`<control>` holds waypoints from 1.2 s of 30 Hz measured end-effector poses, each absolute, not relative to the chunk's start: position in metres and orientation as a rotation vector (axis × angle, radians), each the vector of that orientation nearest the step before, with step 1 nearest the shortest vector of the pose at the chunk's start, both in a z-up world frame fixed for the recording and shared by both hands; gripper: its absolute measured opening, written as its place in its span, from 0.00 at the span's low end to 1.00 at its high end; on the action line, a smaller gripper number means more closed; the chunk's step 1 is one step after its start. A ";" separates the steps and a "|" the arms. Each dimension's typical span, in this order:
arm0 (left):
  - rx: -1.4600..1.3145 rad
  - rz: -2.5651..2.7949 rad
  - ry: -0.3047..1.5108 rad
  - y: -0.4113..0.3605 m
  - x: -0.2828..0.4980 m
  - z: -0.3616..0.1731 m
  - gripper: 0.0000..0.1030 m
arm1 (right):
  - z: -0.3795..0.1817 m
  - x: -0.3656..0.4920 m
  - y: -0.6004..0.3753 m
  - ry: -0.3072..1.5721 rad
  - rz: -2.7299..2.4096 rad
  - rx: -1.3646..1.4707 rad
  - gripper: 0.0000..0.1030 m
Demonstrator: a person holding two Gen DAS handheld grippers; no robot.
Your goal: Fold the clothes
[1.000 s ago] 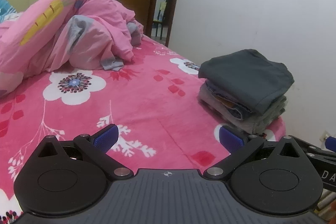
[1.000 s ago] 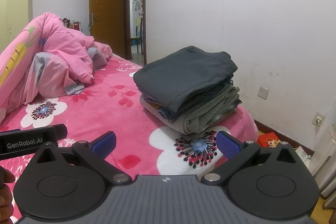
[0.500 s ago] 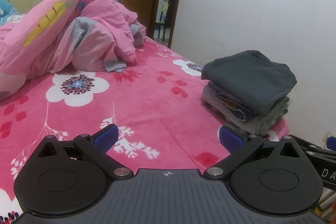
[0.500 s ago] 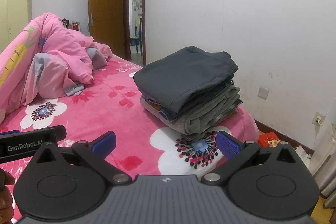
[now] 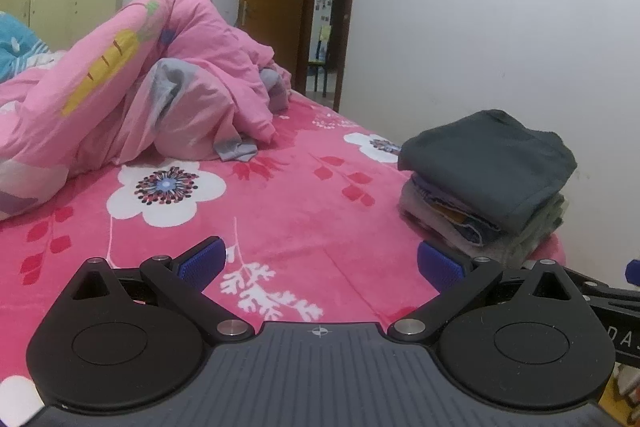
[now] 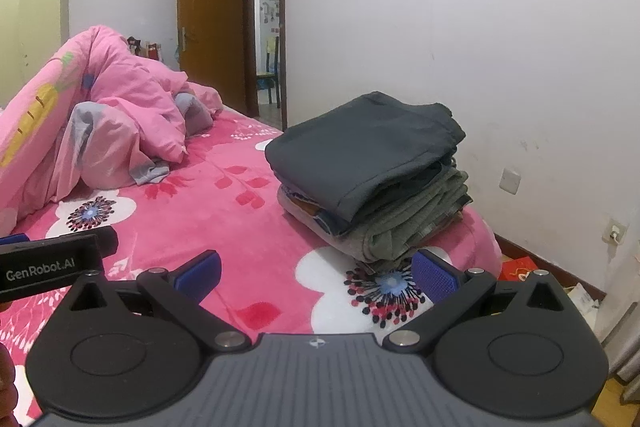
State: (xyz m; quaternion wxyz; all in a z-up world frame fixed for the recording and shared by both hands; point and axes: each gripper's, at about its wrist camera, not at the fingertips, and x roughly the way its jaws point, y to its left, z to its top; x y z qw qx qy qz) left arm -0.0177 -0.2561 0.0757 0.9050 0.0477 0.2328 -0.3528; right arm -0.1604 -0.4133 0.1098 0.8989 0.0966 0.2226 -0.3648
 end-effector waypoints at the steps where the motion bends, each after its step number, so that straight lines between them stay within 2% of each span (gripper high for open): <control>1: 0.100 -0.728 0.479 -0.256 -0.018 0.076 1.00 | 0.110 -0.160 -0.414 0.460 -0.754 0.198 1.00; 36: 0.097 -0.734 0.495 -0.249 -0.016 0.072 1.00 | 0.107 -0.162 -0.415 0.457 -0.779 0.235 1.00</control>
